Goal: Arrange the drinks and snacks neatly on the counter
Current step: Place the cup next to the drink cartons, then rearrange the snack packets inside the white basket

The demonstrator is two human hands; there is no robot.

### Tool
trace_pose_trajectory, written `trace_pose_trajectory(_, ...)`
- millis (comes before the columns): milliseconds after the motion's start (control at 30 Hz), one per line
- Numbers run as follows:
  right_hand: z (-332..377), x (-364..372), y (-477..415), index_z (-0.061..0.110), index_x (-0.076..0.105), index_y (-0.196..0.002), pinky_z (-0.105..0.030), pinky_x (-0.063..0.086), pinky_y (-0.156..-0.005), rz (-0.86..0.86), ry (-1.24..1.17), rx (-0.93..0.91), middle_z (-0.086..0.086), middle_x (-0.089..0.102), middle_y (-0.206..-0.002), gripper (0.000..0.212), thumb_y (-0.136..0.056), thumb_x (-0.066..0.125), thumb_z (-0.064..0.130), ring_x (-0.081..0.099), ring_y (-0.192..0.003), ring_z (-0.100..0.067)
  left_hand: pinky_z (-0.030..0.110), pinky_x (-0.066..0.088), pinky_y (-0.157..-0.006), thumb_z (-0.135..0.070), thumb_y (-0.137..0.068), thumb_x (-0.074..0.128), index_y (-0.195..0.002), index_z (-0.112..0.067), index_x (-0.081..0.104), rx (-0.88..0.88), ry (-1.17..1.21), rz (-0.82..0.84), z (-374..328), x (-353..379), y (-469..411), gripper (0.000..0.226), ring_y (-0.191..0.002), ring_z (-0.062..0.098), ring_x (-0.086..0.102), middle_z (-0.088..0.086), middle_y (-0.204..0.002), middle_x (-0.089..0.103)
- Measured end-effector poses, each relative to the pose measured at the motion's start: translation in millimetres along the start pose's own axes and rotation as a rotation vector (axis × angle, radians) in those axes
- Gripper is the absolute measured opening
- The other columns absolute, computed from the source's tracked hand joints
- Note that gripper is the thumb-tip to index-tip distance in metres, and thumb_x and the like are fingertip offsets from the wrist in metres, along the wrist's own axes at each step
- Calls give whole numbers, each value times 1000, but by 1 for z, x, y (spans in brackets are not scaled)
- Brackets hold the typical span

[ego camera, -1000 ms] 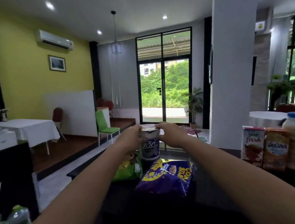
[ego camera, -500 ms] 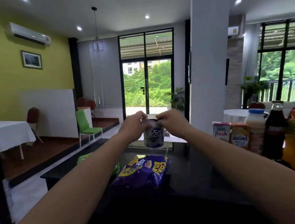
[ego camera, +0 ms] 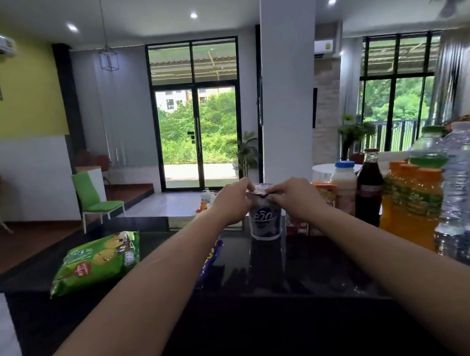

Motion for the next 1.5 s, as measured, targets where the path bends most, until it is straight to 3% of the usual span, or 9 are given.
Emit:
trace_pose_trajectory(67,-4,0,1,28,72,-110,-28,42,-66,-26,-11,15,-6,73,-103,26,-86,63,33,64,-90,-23,41,49,-87,-23,-89,57,-113,-12,55,20,-18,-7,-2,1,-1,26,-102,30,58,14,-116,63)
trace_pose_trajectory(200,-4,3,3,29,71,-110,-29,46,-68,-45,-32,9,-5,73,-102,25,-87,61,31,65,-90,-23,38,49,-81,-27,-89,59,-112,-11,55,64,-65,-11,-5,3,-1,28,-97,29,58,13,-112,65)
trace_pose_trajectory(333,-4,4,2,25,71,-111,-25,40,-65,-50,-82,12,-4,73,-102,25,-88,62,28,63,-83,-18,35,44,-75,-32,-87,63,-111,-10,54,101,-81,-46,-5,2,1,33,-95,29,58,13,-111,64)
trace_pose_trajectory(467,-1,5,2,26,71,-111,-25,38,-62,-44,-40,3,-2,73,-100,25,-90,58,28,55,-76,-13,37,47,-78,-29,-88,60,-112,-10,55,100,-75,-74,-5,1,3,32,-97,29,58,12,-113,64)
trace_pose_trajectory(767,-1,5,5,27,68,-116,-31,46,-70,-21,25,9,-3,71,-108,28,-92,52,27,63,-95,-22,35,43,-78,-22,-88,60,-118,-12,52,85,-79,-75,-6,6,5,32,-99,28,57,12,-117,62)
trace_pose_trajectory(900,1,9,11,24,58,-128,-37,50,-84,29,16,-5,-5,65,-121,35,-94,50,26,60,-106,-23,38,45,-83,-28,-92,54,-126,-17,48,78,-146,-32,-6,8,9,36,-108,28,56,9,-124,59)
trace_pose_trajectory(1133,5,4,32,18,38,-144,-48,35,-109,90,39,36,-5,35,-152,50,-95,48,25,33,-138,-25,45,38,-105,-22,-96,46,-146,-23,28,35,-338,71,-1,-5,35,53,-140,27,32,1,-157,24)
trace_pose_trajectory(1367,36,6,66,16,37,-144,-47,31,-112,114,45,30,-7,33,-153,53,-94,47,31,31,-138,-30,49,35,-106,-35,-96,46,-145,-16,30,-104,-398,63,21,-45,82,55,-136,28,38,5,-152,33)
trace_pose_trajectory(1500,66,27,87,19,35,-146,-50,26,-112,189,-8,-8,-7,25,-156,56,-95,47,39,24,-140,-34,58,19,-112,-37,-95,46,-147,-21,28,-238,-430,37,46,-71,115,57,-142,26,27,3,-156,27)
Point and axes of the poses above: each hand's wrist, its own y-axis away from the middle knuckle, its own x-axis out of the palm, z = x × y, the point moved 10 cm from there along -y, towards the middle knuckle
